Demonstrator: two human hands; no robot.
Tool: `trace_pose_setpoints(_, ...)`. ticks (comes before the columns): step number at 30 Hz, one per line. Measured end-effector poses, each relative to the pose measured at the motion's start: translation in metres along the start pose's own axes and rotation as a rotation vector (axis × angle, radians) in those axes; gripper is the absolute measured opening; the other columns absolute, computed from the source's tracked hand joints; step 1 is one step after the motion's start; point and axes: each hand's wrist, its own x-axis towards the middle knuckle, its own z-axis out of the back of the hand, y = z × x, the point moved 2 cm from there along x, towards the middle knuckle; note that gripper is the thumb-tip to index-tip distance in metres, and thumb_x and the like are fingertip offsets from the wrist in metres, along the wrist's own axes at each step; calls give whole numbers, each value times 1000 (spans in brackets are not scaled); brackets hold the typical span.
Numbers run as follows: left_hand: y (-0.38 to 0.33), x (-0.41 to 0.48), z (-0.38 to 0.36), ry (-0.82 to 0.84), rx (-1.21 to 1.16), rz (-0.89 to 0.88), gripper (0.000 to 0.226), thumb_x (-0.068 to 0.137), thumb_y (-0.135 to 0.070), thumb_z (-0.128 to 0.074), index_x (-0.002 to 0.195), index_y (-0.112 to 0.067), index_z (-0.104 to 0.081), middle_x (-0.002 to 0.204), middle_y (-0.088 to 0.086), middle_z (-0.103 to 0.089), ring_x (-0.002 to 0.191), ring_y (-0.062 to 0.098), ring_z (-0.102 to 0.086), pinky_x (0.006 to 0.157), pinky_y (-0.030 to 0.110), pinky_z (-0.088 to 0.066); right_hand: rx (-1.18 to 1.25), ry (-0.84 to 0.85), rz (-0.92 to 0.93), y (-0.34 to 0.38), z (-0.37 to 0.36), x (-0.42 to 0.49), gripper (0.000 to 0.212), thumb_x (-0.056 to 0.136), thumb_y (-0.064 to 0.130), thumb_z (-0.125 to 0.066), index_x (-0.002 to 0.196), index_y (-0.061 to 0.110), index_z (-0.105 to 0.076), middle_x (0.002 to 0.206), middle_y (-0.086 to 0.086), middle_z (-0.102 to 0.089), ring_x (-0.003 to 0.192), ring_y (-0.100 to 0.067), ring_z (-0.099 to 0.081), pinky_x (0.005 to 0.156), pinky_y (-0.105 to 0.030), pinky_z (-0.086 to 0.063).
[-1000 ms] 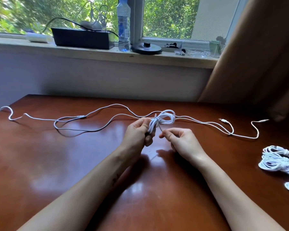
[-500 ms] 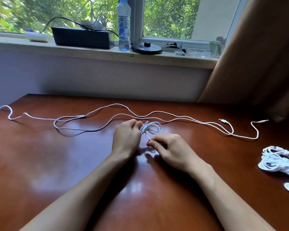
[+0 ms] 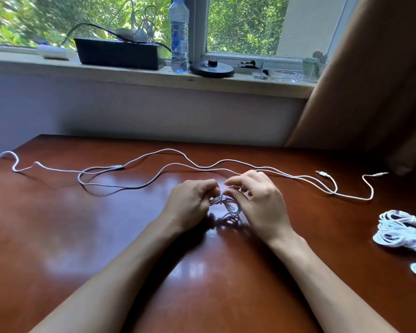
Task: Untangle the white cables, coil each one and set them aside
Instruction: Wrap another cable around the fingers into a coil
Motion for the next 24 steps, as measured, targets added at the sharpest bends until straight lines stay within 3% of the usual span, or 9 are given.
trace_pose_setpoints(5,3,1,-2,63,-138,-72,11,89,-22,-52,83,-27,-60,66,-24,-57,62,3,-47,61,29,-40,30,-31,-99,-11,8,4,10,77,40,-79,82,31,-76,84,16,-68,89,-12,-58,78,-35,-50)
trace_pose_setpoints(11,-2,1,-5,120,-274,-140,15,93,-16,-51,83,-20,-62,66,-17,-56,64,4,-47,64,29,-43,70,76,-95,-19,4,7,10,82,35,-68,84,30,-76,86,14,-70,89,-15,-62,80,-42,-52)
trace_pose_setpoints(14,-9,0,-6,149,-490,-70,20,96,-16,-50,84,-8,-65,67,-11,-53,64,3,-43,62,25,-37,179,100,-139,-24,5,8,6,85,22,-71,85,25,-76,86,12,-72,88,-12,-66,82,-39,-53)
trace_pose_setpoints(18,-15,-1,-7,167,-745,50,25,100,-10,-46,86,5,-60,65,-2,-49,59,6,-39,56,19,-34,417,236,-285,-27,6,7,17,88,8,-75,91,25,-77,89,11,-76,88,-8,-71,84,-35,-57)
trace_pose_setpoints(21,-18,-1,-10,149,-904,130,27,103,-18,-45,85,-3,-59,59,-2,-46,50,7,-33,47,17,-28,434,261,-285,-27,7,7,29,86,-1,-72,94,27,-76,90,10,-76,86,-8,-70,81,-30,-56)
trace_pose_setpoints(24,-21,0,-10,119,-1022,237,30,105,-22,-46,80,-10,-56,60,3,-43,46,8,-28,44,19,-23,483,264,-341,-22,6,7,30,93,7,-68,85,36,-74,70,5,-70,61,-5,-55,63,-27,-45)
